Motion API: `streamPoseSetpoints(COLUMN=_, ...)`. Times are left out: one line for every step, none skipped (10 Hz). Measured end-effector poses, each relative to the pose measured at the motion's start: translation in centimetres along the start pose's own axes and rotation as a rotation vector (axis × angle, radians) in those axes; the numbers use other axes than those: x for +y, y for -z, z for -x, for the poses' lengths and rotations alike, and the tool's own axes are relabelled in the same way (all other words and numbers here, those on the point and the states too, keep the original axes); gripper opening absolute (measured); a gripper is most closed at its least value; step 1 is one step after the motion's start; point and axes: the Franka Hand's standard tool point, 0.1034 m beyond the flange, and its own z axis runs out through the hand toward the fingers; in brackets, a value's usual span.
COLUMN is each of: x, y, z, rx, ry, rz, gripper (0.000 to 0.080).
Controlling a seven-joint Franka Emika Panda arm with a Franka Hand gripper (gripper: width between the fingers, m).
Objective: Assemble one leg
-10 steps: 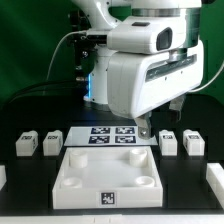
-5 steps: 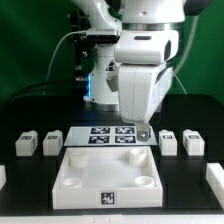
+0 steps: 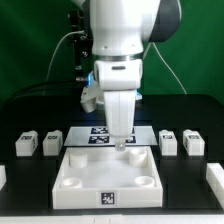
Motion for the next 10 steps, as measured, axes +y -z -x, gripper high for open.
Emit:
streamPoseSetpoints(x=-0.50, y=-1.04, z=0.51, rx=0.006, ry=-0.016, rz=0.003, gripper=0.0650)
streamPoseSetpoints(x=-0.52, y=-1.60, z=0.85, rx=0.009, ry=-0.025, rz=0.001, gripper=0.0650)
streamPoseSetpoints(x=-0.11, y=-1.69, z=0.95, rx=0.009, ry=-0.029, rz=0.004, gripper=0.0650)
streamPoseSetpoints(x=0.32, y=-1.71, z=0.69, rx=0.011, ry=-0.045, rz=0.018, gripper=0.0650)
streamPoseSetpoints(x=0.47, y=-1.78, z=0.32, rx=0.012, ry=-0.051, rz=0.031, gripper=0.0650)
streamPoseSetpoints(x=0.44, y=-1.79, z=0.50, rx=0.012, ry=-0.055, rz=0.029, gripper=0.0646)
streamPoseSetpoints(x=0.43, y=-1.80, z=0.57, rx=0.012, ry=-0.058, rz=0.029, gripper=0.0493)
streamPoseSetpoints(x=0.43, y=-1.80, z=0.57, rx=0.012, ry=-0.058, rz=0.029, gripper=0.0493)
streamPoseSetpoints(x=0.43, y=-1.80, z=0.59, rx=0.012, ry=-0.058, rz=0.029, gripper=0.0310)
streamPoseSetpoints(x=0.43, y=-1.80, z=0.60, rx=0.012, ry=-0.059, rz=0.029, gripper=0.0174)
